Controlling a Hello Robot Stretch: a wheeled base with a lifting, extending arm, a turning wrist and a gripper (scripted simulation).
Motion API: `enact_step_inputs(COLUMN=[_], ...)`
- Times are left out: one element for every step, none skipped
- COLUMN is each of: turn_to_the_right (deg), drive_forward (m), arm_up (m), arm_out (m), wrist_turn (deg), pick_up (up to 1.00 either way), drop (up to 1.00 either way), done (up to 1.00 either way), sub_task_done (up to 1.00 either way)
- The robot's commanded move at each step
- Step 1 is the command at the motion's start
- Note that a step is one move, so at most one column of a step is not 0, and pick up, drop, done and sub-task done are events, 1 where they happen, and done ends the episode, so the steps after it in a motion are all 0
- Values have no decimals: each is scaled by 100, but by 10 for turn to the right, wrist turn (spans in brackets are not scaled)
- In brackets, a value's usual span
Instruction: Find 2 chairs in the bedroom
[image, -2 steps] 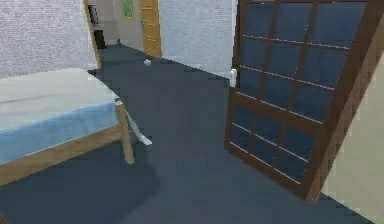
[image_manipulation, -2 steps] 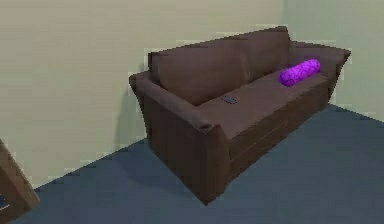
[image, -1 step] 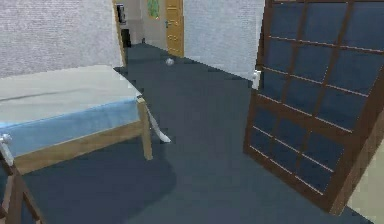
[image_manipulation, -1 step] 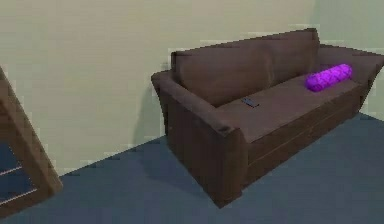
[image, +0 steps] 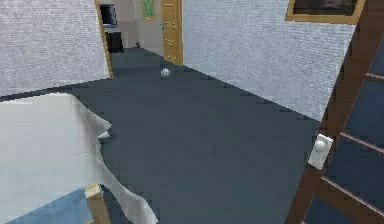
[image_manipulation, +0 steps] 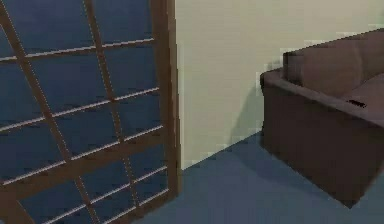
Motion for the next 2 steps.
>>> enact_step_inputs(turn_to_the_right=[0,-120], drive_forward=[100,0], arm_up=[0,0], arm_out=[0,0], wrist_turn=[0,0], pick_up=[0,0], drop=[0,0], done=[0,0], sub_task_done=[0,0])
